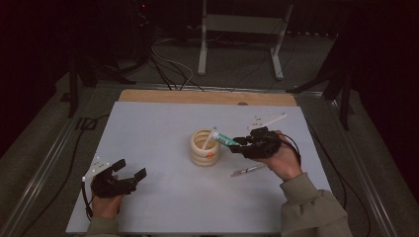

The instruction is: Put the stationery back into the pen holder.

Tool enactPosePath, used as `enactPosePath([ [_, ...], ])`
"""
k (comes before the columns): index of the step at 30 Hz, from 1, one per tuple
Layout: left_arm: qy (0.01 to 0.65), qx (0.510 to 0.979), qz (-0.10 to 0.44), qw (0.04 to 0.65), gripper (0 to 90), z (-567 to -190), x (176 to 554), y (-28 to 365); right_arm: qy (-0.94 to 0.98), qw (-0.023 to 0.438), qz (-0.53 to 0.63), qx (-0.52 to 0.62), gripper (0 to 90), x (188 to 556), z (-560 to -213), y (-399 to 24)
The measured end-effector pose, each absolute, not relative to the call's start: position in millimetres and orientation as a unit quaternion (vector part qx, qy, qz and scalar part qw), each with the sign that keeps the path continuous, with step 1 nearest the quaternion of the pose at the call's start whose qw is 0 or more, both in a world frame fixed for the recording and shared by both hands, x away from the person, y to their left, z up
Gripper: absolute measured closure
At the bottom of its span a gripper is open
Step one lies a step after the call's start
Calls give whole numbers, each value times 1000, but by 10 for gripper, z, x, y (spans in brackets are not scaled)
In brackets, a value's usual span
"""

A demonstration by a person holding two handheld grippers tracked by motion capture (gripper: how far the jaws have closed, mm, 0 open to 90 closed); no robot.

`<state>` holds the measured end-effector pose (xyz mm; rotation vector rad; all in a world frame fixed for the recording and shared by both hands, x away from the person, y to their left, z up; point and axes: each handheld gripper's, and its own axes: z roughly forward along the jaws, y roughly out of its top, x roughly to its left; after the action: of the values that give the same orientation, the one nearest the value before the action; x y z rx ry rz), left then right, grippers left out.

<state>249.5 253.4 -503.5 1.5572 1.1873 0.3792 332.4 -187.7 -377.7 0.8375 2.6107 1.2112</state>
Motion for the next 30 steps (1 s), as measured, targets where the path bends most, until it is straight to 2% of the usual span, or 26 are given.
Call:
enactPosePath([
  [30, 500, 655, 158, 545, 3, -5036, 2498, 2545, 874, 63, 385, 288, 654, 3567, -3776, -1564],
])
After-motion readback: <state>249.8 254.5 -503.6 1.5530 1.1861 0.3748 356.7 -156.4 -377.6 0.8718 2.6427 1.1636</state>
